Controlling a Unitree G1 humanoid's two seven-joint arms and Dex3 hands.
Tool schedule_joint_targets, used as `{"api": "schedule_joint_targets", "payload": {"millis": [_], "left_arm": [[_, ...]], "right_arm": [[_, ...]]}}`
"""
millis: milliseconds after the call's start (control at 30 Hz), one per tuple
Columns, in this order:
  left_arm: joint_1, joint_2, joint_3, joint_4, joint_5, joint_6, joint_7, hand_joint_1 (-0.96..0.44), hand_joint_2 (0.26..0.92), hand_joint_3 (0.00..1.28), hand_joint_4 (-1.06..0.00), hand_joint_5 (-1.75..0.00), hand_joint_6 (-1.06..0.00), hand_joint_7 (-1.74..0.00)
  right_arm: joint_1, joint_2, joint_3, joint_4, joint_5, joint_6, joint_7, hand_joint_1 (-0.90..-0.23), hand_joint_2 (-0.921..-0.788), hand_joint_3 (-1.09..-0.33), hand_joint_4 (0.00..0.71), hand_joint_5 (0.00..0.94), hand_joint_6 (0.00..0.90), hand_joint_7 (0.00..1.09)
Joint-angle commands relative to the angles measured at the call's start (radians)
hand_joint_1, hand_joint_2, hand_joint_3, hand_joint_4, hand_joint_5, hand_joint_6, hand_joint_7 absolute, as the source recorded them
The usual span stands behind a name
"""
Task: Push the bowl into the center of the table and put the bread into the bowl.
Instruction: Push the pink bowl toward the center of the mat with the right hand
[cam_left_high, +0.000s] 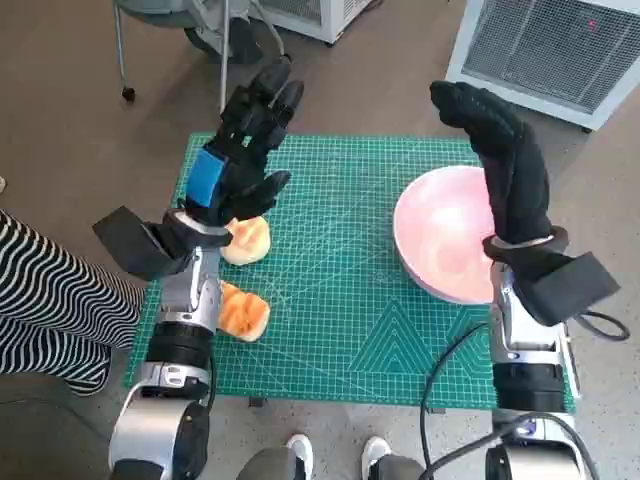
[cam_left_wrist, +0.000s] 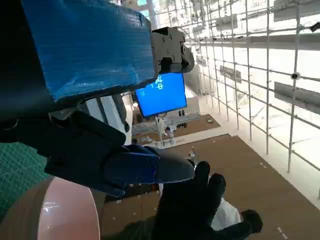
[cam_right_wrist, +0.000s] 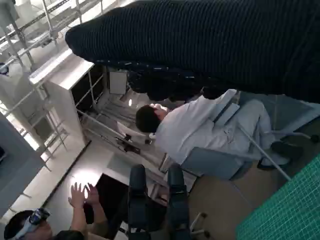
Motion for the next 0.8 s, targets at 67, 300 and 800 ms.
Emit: {"api": "schedule_joint_targets", "payload": {"millis": [67,300,800], "left_arm": [[-0.002,-0.004,0.000,-0.017,-0.004,0.006,-0.003,-0.63,0.921,0.33,-0.07,-0.06,0.00,-0.34],[0.000,-0.007,0.000,-0.022,-0.006,0.012,-0.005,-0.63,0.921,0.33,-0.07,-0.05,0.00,-0.35],[0.010,-0.012,-0.002,-0.035,-0.004,0.015,-0.009,-0.62,0.921,0.33,-0.07,-0.05,0.00,-0.35]], "right_arm": [[0.012,0.001,-0.001,-0.002,0.004,0.011,0.006,-0.719,-0.921,-0.744,0.143,0.001,-0.001,0.43],[0.013,0.000,-0.001,-0.003,0.003,0.011,0.006,-0.718,-0.921,-0.743,0.143,0.001,-0.001,0.43],[0.024,-0.021,-0.016,0.000,0.017,0.008,0.021,-0.708,-0.921,-0.741,0.145,0.002,-0.001,0.44]]}}
